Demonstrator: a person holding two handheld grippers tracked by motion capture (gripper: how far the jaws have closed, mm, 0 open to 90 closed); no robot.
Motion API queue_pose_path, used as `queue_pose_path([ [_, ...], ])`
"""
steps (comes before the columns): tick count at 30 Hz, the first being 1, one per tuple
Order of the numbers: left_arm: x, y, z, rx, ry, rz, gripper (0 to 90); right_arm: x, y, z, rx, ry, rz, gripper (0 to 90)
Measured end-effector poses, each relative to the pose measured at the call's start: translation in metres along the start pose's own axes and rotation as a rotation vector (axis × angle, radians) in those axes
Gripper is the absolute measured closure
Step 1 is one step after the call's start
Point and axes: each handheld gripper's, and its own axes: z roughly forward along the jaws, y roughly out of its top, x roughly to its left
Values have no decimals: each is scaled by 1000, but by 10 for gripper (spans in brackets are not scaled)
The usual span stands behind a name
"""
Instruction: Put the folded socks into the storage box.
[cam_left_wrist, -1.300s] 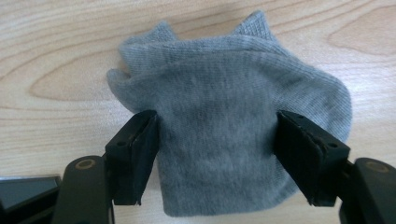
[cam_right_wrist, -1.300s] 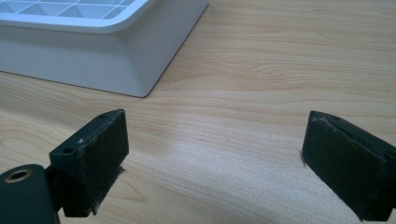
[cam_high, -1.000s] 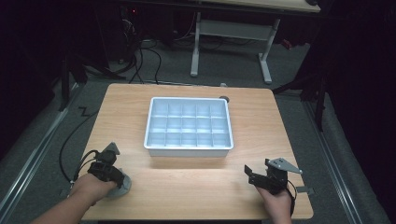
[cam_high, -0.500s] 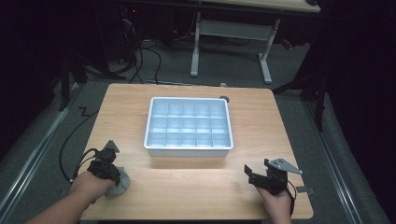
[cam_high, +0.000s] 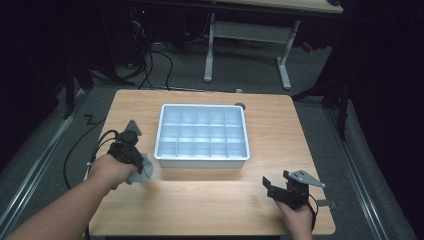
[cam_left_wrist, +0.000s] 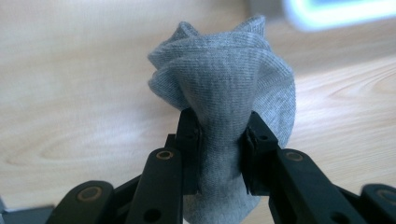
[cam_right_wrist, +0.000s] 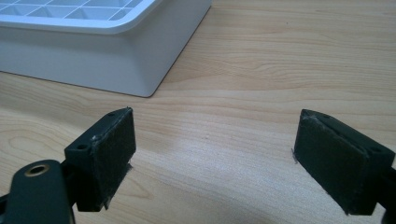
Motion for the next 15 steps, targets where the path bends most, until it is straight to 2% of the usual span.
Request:
queue_pose_path([
  [7,-40,24,-15,-25,-16,26,720,-3,-1,-1,0,-2,9,132],
  [10,-52,31,-16,-30,-26,34,720,-4,0,-1,-2,-1,9,135],
  [15,-68,37,-14,-23,-13,53,720,-5,0,-1,-3,-1,12,137],
])
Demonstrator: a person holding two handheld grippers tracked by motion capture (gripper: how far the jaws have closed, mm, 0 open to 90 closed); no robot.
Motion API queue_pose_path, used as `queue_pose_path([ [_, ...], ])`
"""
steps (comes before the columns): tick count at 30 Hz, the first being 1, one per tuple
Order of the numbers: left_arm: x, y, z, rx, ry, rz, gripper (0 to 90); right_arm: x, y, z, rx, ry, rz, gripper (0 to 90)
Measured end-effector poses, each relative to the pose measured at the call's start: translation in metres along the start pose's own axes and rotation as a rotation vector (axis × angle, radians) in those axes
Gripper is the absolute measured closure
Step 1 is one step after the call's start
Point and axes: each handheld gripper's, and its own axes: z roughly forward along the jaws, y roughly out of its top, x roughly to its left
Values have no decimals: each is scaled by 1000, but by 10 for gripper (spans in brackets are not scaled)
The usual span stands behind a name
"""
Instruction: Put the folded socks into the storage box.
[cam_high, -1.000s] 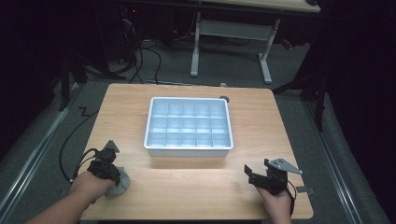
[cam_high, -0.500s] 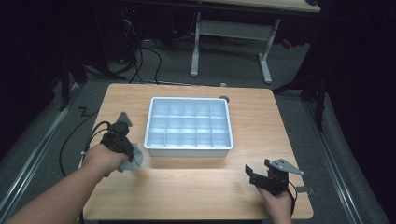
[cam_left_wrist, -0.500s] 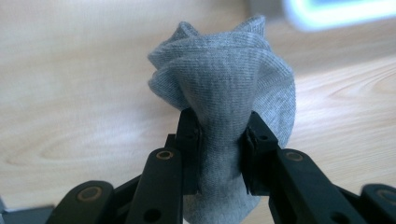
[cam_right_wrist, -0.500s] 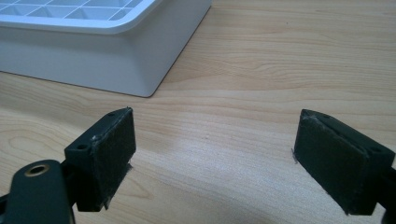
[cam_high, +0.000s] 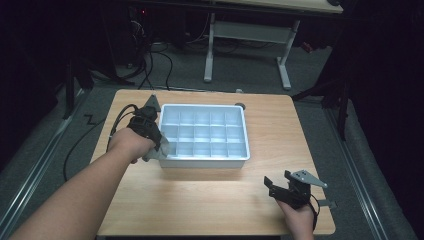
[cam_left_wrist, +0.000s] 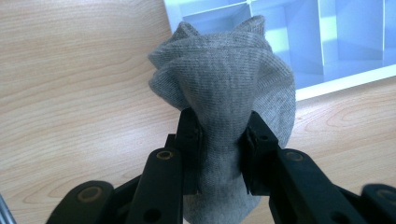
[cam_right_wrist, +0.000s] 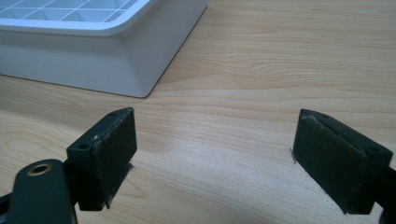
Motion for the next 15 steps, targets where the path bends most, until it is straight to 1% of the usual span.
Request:
queue_pose_path([
  [1,-2,1,0,-5,0,-2,720,0,0,0,0,0,1,137],
  [3,-4,1,1,-2,8,13,720,-1,0,0,0,1,0,137],
  [4,-6,1,2,-2,9,9,720,-1,0,0,0,0,2,137],
  [6,-8,0,6,9,15,22,720,-1,0,0,1,1,5,138],
  [8,-9,0,9,12,15,19,720,-1,0,0,-1,1,1,139],
  [11,-13,1,14,21,14,17,720,-1,0,-1,0,1,0,140],
  [14,-21,3,20,15,9,26,720,0,0,0,2,2,0,142],
  [15,-22,3,24,13,1,21,720,0,0,0,2,2,0,142],
])
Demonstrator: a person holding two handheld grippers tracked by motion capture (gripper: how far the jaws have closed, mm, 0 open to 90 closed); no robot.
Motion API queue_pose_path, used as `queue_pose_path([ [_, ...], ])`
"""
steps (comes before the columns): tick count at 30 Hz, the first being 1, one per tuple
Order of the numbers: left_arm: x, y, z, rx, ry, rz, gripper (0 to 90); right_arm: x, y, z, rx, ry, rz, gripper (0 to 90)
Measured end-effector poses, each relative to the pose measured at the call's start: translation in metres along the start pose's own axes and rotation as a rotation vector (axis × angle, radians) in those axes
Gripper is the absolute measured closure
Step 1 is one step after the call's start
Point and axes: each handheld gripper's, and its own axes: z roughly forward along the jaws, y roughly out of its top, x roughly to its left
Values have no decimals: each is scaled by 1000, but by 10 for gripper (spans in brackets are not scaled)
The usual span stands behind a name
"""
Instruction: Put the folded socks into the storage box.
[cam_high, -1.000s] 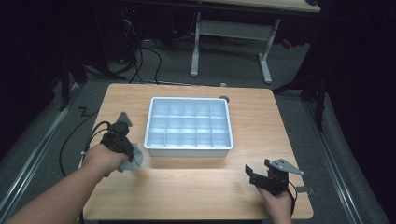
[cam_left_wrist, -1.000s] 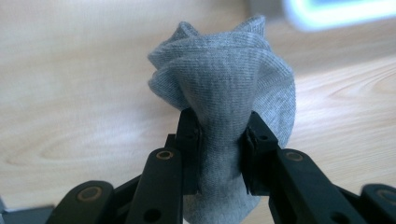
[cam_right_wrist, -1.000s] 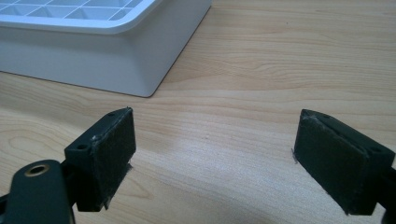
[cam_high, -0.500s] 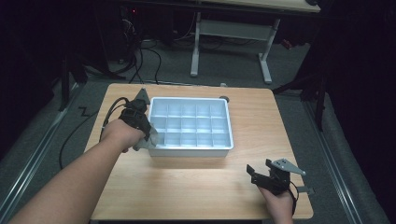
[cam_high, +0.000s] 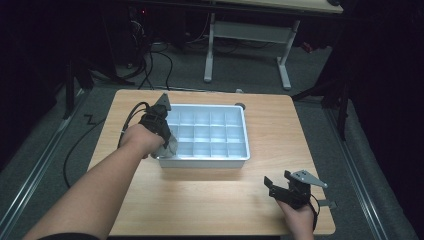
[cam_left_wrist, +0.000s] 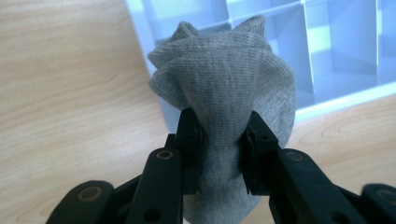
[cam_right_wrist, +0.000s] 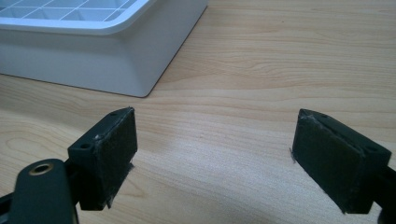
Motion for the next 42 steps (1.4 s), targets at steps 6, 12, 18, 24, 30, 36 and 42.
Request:
queue_pose_path([
  [6,-6,0,37,22,47,18,721,1,0,1,4,-1,-8,142],
  [12,-6,1,61,66,119,42,724,1,0,2,5,2,-9,142],
  [18,-10,-4,83,82,168,62,727,1,0,2,4,3,-10,143],
  [24,-10,-8,94,100,189,78,727,1,1,2,3,5,-15,143],
  [30,-9,-14,104,117,202,91,729,2,1,3,5,6,-15,144],
  [36,-10,-14,104,125,199,98,720,2,1,3,7,8,-18,145],
  [42,-9,-12,92,88,170,84,619,2,1,3,6,12,-12,146],
])
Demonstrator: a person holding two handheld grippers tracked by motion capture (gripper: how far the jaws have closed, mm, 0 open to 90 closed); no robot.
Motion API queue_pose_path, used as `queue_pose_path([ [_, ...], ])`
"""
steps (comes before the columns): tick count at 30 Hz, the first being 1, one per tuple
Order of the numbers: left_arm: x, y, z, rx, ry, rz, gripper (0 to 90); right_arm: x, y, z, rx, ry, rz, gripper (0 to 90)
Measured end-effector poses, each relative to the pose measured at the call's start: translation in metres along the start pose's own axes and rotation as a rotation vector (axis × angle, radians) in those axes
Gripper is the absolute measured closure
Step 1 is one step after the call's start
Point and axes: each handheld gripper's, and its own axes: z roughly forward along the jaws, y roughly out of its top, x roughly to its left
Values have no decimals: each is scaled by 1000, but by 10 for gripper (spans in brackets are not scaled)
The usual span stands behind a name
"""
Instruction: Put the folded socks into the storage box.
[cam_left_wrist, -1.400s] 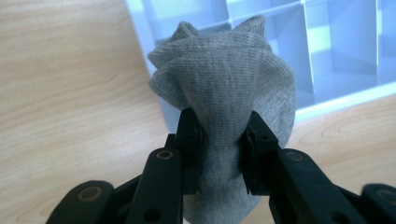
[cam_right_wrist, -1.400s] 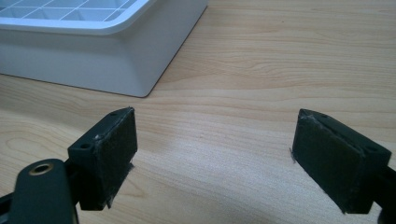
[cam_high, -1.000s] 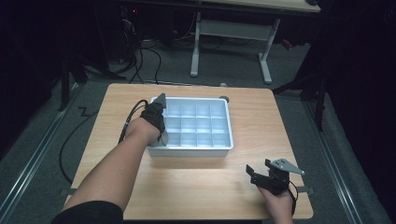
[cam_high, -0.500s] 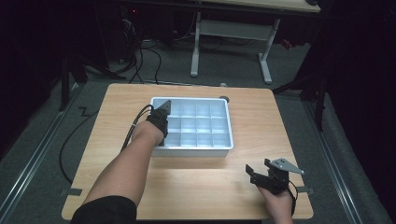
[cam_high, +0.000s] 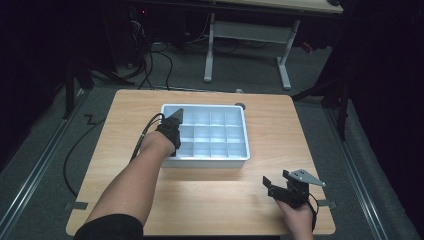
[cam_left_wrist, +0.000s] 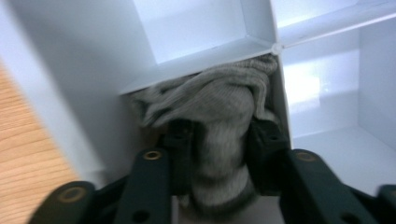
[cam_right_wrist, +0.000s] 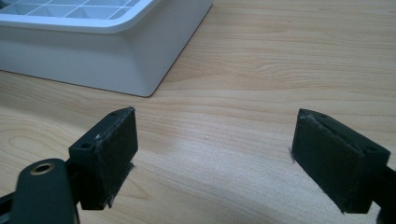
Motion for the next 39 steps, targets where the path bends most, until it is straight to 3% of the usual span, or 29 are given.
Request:
queue_pose_path([
  [5,4,5,-19,-11,-54,-15,558,2,0,0,-1,6,-4,146],
  [7,5,6,-21,-33,-58,-25,605,3,0,0,2,7,-5,146],
  [8,5,6,-22,-37,-63,-19,702,3,0,1,4,8,-8,146],
  [13,1,2,-10,-19,-76,0,809,4,0,2,3,5,-15,149],
  [16,-1,-1,2,-18,-54,16,830,3,0,2,3,4,-12,149],
  [19,-2,-1,4,-20,-50,15,833,3,0,1,4,5,-12,149],
  [23,0,-3,-5,-43,-64,22,744,3,0,2,4,6,-13,150],
  [27,3,-5,-19,-110,-69,35,652,3,0,2,4,9,-13,151],
  [30,9,-1,-35,-168,-87,-2,605,4,1,2,6,8,-14,151],
  [34,20,2,-56,-172,-137,-47,559,7,1,3,9,9,-24,151],
  [39,27,2,-72,-182,-171,-69,486,8,1,3,12,8,-28,153],
])
